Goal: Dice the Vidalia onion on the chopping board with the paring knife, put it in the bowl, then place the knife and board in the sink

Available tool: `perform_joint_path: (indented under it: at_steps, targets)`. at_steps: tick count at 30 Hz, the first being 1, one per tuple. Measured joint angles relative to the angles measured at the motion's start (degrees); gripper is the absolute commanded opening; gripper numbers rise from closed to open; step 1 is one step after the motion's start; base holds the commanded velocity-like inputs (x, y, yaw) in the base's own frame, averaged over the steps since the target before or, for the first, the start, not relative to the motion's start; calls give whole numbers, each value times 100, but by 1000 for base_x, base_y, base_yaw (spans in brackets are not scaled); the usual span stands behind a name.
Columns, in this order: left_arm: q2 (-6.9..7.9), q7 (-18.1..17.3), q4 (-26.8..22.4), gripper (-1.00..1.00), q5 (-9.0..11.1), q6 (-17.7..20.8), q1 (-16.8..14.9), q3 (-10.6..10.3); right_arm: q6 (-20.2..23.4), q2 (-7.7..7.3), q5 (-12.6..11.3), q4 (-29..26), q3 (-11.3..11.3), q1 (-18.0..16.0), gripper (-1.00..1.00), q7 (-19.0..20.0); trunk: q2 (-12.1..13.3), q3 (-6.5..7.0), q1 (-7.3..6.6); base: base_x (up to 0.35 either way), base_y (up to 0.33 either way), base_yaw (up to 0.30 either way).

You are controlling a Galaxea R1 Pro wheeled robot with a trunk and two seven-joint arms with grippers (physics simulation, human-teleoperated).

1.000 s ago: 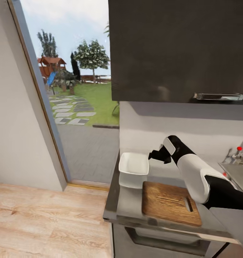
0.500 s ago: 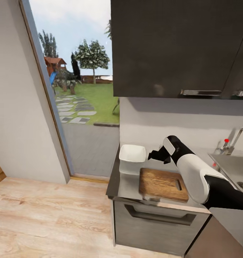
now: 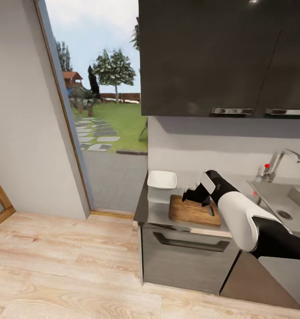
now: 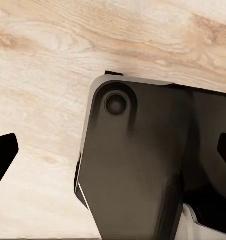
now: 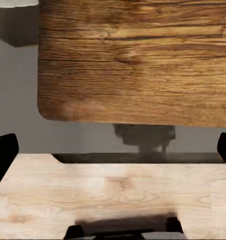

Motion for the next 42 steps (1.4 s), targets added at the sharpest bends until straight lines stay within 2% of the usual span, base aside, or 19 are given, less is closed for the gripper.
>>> perform_joint_path:
  at_steps: [3, 8, 14, 15, 20, 24, 28, 30, 32, 33, 35, 37, 42]
  targets:
    - [0, 0, 0, 100, 0, 0, 0, 0, -6, -14, 30, 81, 1, 1, 100, 7, 0, 0, 0, -335, 0, 0]
    - [0, 0, 0, 100, -1, 0, 0, 0, -12, -19, 219, 132, 3, 1, 100, 17, 0, 0, 0, -335, 0, 0]
    - [0, 0, 0, 100, 0, 0, 0, 0, -133, -23, 271, 400, 10, 0, 100, 19, 0, 0, 0, -335, 0, 0]
    - [0, 0, 0, 100, 2, 0, 0, 0, -458, -24, 276, 678, 8, 1, 100, 19, 0, -1, 0, -335, 0, 0]
    - [0, 1, 0, 100, -2, 1, 0, 0, -939, -20, 333, 1158, 12, 4, 100, 19, 0, 0, 0, -335, 0, 0]
    - [0, 0, -1, 100, -1, 1, 0, 0, -1321, 1, 547, 1333, 48, 244, 100, 26, 0, 0, 0, -333, 0, 0]
    - [1, 0, -1, 100, -2, 1, 0, 0, -1628, 15, 867, 1384, 58, 671, 100, 29, -1, -1, -1, -247, 0, 0]
    - [1, 0, -1, 100, -3, 1, 0, 0, -1829, 7, 923, 1389, 57, 852, 100, 28, -1, -1, -2, -98, 0, 0]
    - [0, 0, -1, 100, -2, 0, 1, 1, -2591, -11, 964, 1394, 45, 1503, 100, 28, 1, -2, -3, -38, 0, 0]
    - [0, 0, -1, 100, -4, 1, 1, 2, -2778, -14, 975, 1393, 50, 1629, 100, 26, 0, -1, -3, -22, 0, 0]
    - [-2, 0, -2, 100, -6, 0, 0, 9, -3489, -23, 1046, 1395, 41, 2227, 100, 24, 1, -2, -4, -11, 0, 0]
    - [-5, 0, -8, 100, -8, 1, 0, 17, -4413, -22, 1290, 1396, 41, 2930, 100, 27, 0, -2, -4, -4, 0, 0]
    - [-27, 6, -57, 100, -13, 3, 0, 33, -5718, 1, 1797, 1387, 69, 3840, 100, 33, 0, -2, -4, -1, 0, 0]
